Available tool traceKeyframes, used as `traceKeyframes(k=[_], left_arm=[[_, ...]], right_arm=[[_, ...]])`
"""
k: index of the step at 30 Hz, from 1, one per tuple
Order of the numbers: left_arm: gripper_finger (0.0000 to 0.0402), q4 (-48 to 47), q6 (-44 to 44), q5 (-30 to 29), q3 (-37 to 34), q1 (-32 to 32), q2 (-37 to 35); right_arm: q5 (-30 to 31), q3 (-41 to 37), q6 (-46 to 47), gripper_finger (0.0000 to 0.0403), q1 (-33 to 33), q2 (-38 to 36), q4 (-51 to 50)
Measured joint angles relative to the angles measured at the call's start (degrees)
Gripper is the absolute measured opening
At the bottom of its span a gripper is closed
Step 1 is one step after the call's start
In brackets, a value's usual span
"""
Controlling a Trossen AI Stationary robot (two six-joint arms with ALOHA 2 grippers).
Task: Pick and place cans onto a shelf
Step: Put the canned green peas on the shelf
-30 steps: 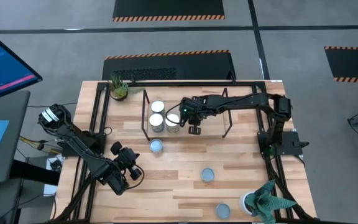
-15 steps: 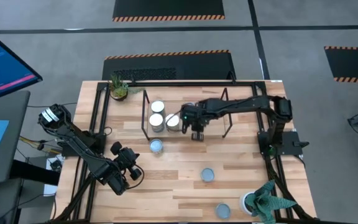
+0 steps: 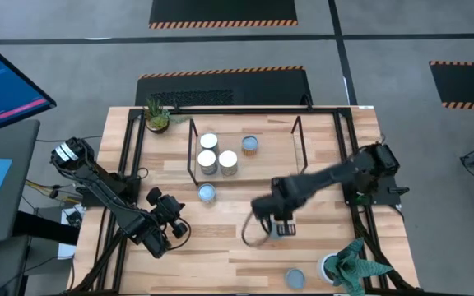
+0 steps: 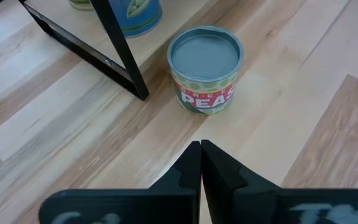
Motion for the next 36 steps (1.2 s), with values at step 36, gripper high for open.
traceKeyframes(k=[36], left_arm=[[0.0001, 0.85, 36.83, 22.87, 6.72, 23.91, 0.98]], right_arm=[[32.19, -0.62, 14.15, 0.0116, 12.37, 0.33, -2.41]])
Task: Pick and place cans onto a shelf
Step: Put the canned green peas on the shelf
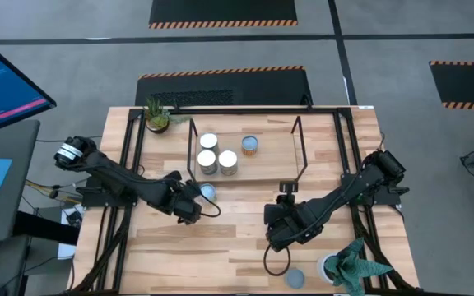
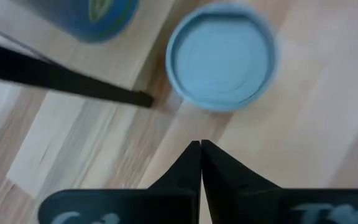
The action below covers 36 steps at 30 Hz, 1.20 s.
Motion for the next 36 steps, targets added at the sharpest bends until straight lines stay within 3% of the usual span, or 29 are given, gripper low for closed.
traceKeyframes(k=[8, 13, 16, 18, 23, 28, 36], left_arm=[[0.0, 7.78, -0.55, -7.26, 1.9, -0.31, 10.63], [0.0, 18.81, 13.44, -10.1, 11.56, -1.92, 15.65], [0.0, 14.22, 18.2, -10.17, 17.65, -3.84, 16.01], [0.0, 5.99, 15.05, -9.8, 20.05, -5.15, 16.02], [0.0, -12.21, -4.12, -9.45, 20.68, -8.04, 15.62], [0.0, -6.79, -11.73, -14.12, 16.74, -8.31, 20.36], [0.0, -7.29, -17.41, -23.53, 18.68, -5.68, 30.59]], right_arm=[[0.11, 0.0, 0.03, 0.0116, 0.0, 0.0, -1.32], [0.19, 0.0, 0.84, 0.0116, 0.02, -0.02, -1.39], [0.19, 0.0, 0.87, 0.0116, 0.02, -0.02, -1.51], [0.17, 0.0, 0.87, 0.0116, 0.02, -0.02, -1.54], [0.12, 0.0, 0.87, 0.0116, 0.02, -0.02, -1.89], [0.13, 0.0, 0.87, 0.0116, -0.02, -0.02, -2.96], [0.11, 0.0, 0.87, 0.0116, -0.02, -0.02, -4.8]])
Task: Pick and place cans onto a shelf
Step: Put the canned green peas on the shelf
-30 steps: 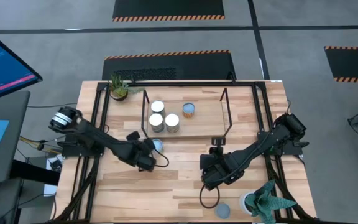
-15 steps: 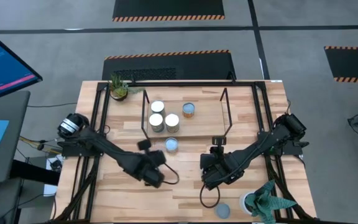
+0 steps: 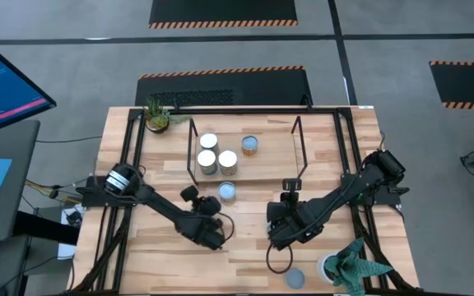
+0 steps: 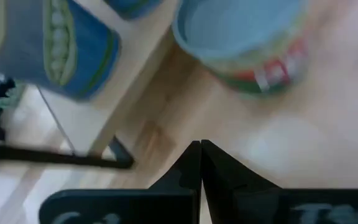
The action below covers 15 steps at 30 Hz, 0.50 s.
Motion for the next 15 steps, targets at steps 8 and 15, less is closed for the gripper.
traceKeyframes(k=[8, 15], left_arm=[[0.0, 14.57, 18.34, -4.42, 5.55, 2.99, 1.32], [0.0, 3.2, 22.62, 2.89, 12.1, 0.18, 1.08]], right_arm=[[0.04, 0.0, 0.0, 0.0116, 0.0, 0.0, -0.6], [0.04, 0.0, 0.02, 0.0116, 0.0, 0.0, -0.84]])
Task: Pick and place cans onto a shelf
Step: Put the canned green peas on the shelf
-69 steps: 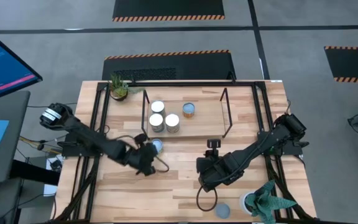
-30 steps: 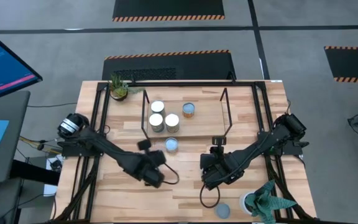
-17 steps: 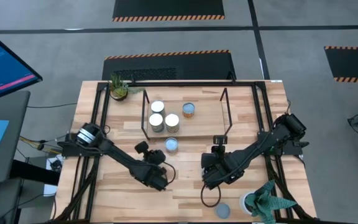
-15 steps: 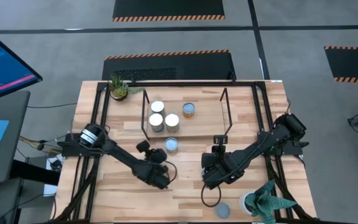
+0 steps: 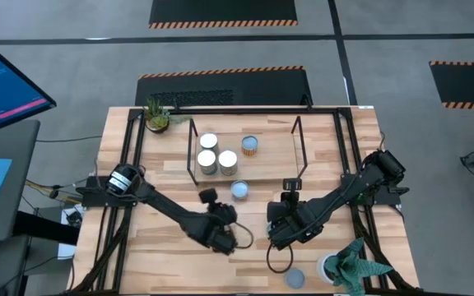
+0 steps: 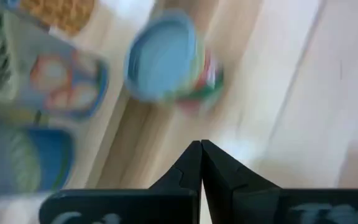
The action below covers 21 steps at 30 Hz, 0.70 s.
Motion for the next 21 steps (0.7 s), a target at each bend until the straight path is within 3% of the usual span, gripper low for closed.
traceKeyframes(k=[3, 6, 12, 17, 21], left_arm=[[0.0, -11.42, -6.3, 4.77, 1.41, -1.94, 0.0], [0.0, -20.67, -12.82, 9.95, 2.47, -4.1, 0.0], [0.0, -39.27, -30.05, 9.91, 2.9, -10.93, -1.22], [0.0, -33.33, -34.53, 1.54, -2.15, -16.42, -5.43], [0.0, -34.58, -40.34, 5.13, -7.74, -17.47, -7.68]], right_arm=[[0.34, -0.02, -0.02, 0.0116, 0.0, 0.0, 0.06], [4.79, -0.02, -0.1, 0.0116, -0.43, 0.0, 0.88], [7.35, -0.02, -7.36, 0.0116, -4.29, 0.0, 6.48], [-2.47, -0.02, -22.14, 0.0116, -9.22, 0.0, 19.18], [-13.4, -0.02, -32.02, 0.0116, -13.1, 0.0, 29.19]])
